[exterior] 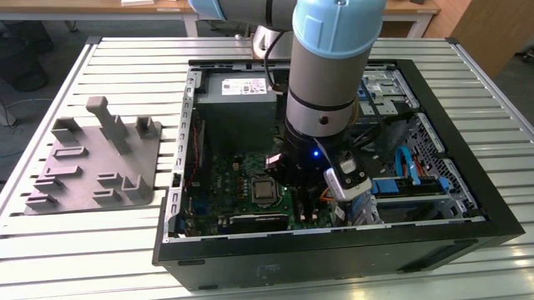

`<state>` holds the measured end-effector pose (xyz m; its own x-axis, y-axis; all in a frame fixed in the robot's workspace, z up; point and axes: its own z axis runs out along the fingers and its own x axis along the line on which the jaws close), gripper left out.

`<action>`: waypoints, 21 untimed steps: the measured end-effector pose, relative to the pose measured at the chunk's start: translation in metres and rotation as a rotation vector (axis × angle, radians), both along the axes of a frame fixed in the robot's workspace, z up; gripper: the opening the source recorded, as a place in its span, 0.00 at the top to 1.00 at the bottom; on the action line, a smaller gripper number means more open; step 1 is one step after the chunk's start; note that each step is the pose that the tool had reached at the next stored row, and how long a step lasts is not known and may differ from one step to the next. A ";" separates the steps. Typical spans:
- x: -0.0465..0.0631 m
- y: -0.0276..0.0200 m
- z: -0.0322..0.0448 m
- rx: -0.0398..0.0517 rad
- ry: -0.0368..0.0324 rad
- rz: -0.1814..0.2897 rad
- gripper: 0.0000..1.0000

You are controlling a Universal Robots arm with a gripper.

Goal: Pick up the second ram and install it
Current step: 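Press down the second ram until it locks into place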

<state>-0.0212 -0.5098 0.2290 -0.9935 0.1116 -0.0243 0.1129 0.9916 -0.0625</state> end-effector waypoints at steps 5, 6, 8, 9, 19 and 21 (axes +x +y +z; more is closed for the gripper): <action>0.000 0.0056 0.0054 0.0000 0.0000 0.001 0.90; 0.000 0.0091 0.0055 -0.0002 0.0001 0.001 0.90; 0.000 0.0167 0.0054 0.0000 0.0000 0.002 0.90; 0.000 0.0207 0.0055 -0.0003 0.0001 0.002 0.90; 0.000 0.0553 0.0061 -0.0004 0.0000 0.003 0.90; 0.000 0.0553 0.0129 -0.0004 0.0000 0.003 0.90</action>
